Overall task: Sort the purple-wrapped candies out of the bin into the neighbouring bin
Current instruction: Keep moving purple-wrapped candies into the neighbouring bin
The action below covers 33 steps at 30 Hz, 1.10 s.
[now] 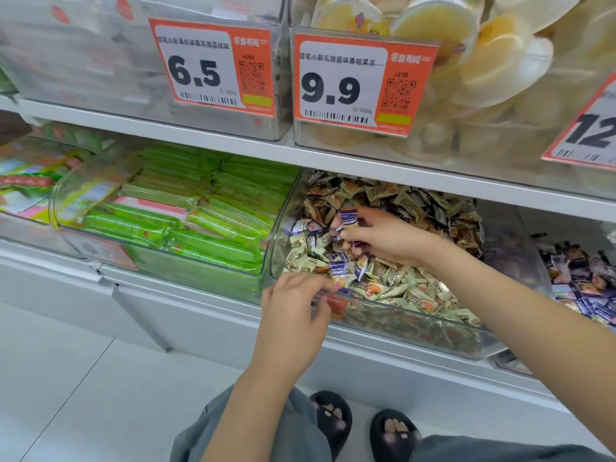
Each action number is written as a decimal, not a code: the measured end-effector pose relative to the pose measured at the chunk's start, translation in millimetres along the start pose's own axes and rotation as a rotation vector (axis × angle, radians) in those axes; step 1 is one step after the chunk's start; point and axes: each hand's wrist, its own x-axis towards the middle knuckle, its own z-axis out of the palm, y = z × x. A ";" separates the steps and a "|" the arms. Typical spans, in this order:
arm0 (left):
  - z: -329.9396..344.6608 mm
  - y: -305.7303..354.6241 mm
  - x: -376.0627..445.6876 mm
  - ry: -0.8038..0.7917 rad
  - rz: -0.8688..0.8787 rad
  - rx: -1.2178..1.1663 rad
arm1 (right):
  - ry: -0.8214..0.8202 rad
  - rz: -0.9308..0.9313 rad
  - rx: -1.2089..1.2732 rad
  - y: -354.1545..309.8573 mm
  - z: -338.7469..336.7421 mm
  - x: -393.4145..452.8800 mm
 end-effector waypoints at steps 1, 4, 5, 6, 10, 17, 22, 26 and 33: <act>0.0 -0.1 -0.1 -0.001 -0.002 0.002 | 0.018 0.016 0.135 -2.4 -0.4 -4.0; 0.0 1.2 -0.4 0.001 -0.005 0.006 | 0.131 0.082 0.358 -9.4 -4.8 -14.6; 0.3 1.7 -0.4 0.001 -0.008 0.007 | 0.147 0.080 0.388 -11.7 -7.1 -17.8; 0.5 1.9 -0.6 0.002 -0.011 0.007 | 0.145 0.066 0.404 -13.5 -9.3 -19.4; 1.9 2.6 -0.5 0.009 -0.012 0.009 | 0.134 0.039 -0.097 -15.8 -7.0 -20.5; 1.9 0.8 -0.1 0.007 -0.002 0.005 | 0.054 -0.119 -0.869 2.4 -14.1 1.4; 1.4 -2.3 0.3 0.007 0.013 -0.009 | -0.163 -0.066 -1.250 0.6 -20.5 12.4; 0.8 -2.4 1.0 0.003 0.020 0.003 | -0.070 -0.173 -1.568 5.4 -6.6 15.9; 0.1 0.1 0.8 -0.008 0.003 0.004 | 0.085 -0.263 -1.089 21.0 -7.2 2.1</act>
